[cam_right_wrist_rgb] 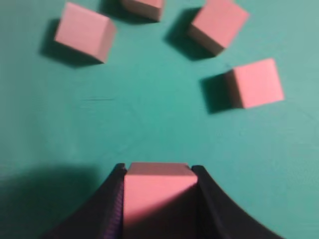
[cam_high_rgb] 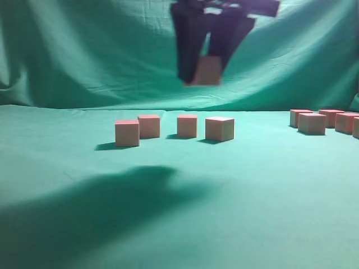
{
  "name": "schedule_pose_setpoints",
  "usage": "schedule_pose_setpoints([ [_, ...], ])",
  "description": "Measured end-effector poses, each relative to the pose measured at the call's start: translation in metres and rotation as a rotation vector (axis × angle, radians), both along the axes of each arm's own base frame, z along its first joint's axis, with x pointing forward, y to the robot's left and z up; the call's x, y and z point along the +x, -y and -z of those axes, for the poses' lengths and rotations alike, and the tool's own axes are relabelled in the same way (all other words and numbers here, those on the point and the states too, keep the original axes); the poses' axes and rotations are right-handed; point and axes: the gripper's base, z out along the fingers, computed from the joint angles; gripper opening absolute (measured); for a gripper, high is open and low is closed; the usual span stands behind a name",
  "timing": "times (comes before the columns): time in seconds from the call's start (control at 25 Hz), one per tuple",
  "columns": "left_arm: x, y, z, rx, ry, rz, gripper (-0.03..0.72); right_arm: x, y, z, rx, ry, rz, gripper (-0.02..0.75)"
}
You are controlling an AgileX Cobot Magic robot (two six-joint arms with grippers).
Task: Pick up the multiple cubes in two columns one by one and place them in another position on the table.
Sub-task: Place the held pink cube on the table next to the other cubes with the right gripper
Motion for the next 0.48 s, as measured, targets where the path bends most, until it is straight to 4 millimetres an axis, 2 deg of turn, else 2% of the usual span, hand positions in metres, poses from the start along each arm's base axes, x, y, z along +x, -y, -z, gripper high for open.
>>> schedule_pose_setpoints([
  [0.2, 0.0, 0.0, 0.0, 0.0, 0.0, 0.0, 0.0, -0.008, -0.034, 0.02, 0.01, -0.019, -0.067, 0.262],
  [0.48, 0.0, 0.0, 0.0, 0.0, 0.0, 0.0, 0.0, 0.011, -0.06, 0.041, -0.01, -0.05, -0.063, 0.262],
])
